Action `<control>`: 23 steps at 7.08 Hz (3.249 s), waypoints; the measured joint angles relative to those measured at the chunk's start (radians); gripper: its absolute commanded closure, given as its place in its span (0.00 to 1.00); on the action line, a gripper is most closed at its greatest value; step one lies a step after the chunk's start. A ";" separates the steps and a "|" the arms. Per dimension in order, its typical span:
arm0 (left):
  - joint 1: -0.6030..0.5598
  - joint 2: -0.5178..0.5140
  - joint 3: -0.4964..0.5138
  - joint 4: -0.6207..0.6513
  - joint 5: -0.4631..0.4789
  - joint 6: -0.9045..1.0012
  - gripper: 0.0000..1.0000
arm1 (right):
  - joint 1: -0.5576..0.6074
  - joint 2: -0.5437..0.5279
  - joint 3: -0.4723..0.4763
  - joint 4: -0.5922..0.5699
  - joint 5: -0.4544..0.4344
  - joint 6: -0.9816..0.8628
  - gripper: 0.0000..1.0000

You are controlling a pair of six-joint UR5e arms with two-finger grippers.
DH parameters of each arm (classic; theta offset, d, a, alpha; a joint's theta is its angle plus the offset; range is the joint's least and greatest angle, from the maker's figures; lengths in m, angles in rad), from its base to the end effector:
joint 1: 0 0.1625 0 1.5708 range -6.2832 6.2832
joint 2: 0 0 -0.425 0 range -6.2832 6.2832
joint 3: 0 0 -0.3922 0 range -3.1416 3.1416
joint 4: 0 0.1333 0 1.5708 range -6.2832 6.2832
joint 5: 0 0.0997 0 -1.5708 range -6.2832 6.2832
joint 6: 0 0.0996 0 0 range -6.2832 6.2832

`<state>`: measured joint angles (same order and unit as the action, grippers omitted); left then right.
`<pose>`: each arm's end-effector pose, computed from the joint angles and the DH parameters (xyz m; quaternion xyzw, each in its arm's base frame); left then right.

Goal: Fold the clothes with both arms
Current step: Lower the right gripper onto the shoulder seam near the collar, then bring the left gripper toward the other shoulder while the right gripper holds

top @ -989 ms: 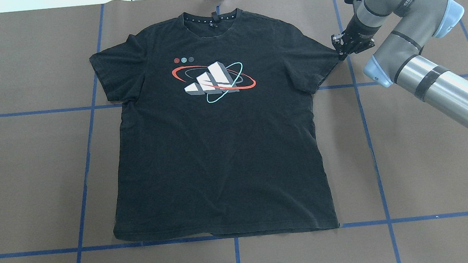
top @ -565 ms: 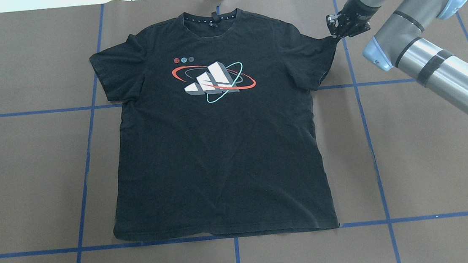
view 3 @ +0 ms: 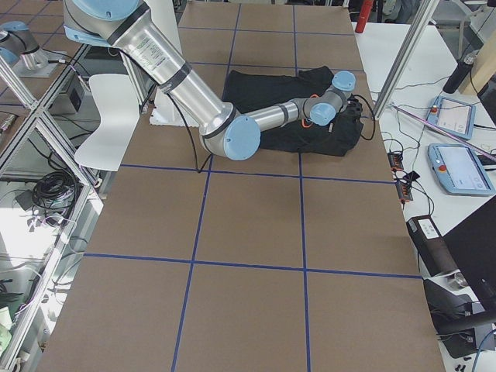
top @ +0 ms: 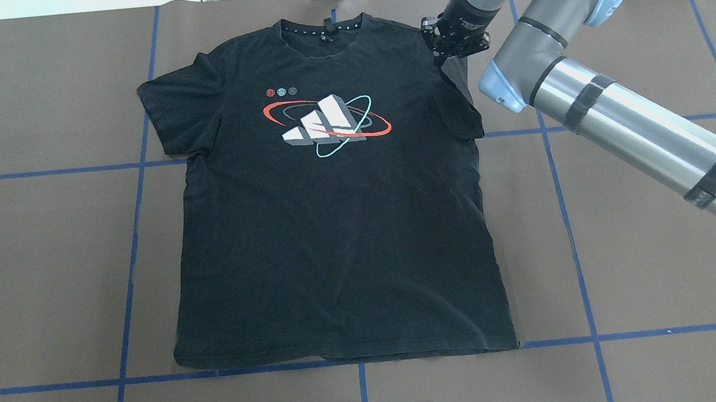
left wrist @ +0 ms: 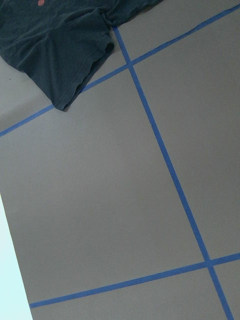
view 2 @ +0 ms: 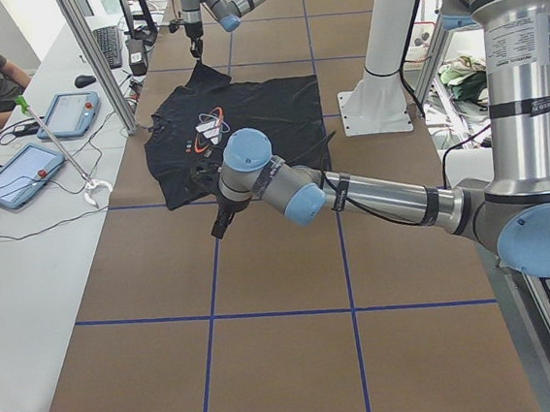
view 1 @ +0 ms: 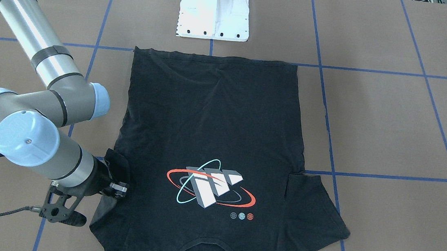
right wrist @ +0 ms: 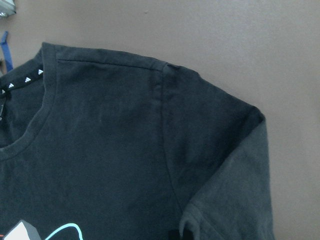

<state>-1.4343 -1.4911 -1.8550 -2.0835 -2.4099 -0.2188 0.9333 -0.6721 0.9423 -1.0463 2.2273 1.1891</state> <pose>0.0052 -0.4728 0.4911 0.2481 0.4321 0.1077 0.8603 -0.4397 -0.7155 0.3065 -0.0114 -0.4716 0.1177 0.8738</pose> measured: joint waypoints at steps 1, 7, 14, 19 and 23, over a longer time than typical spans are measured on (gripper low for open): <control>0.000 -0.001 0.005 -0.010 0.000 -0.002 0.00 | -0.010 0.050 -0.062 0.001 -0.016 0.010 1.00; 0.016 -0.141 0.128 -0.096 0.000 -0.079 0.00 | -0.075 0.122 -0.127 0.009 -0.103 0.014 0.00; 0.322 -0.724 0.773 -0.296 0.128 -0.330 0.13 | -0.034 -0.269 0.384 0.007 -0.090 0.020 0.00; 0.371 -0.824 1.141 -0.538 0.251 -0.416 0.25 | -0.027 -0.334 0.470 0.007 -0.099 0.020 0.00; 0.405 -0.846 1.202 -0.583 0.283 -0.466 0.41 | -0.028 -0.331 0.469 0.006 -0.101 0.020 0.00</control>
<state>-1.0296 -2.3375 -0.6525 -2.6666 -2.1265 -0.6848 0.9051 -1.0026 1.4115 -1.0400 2.1262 1.2088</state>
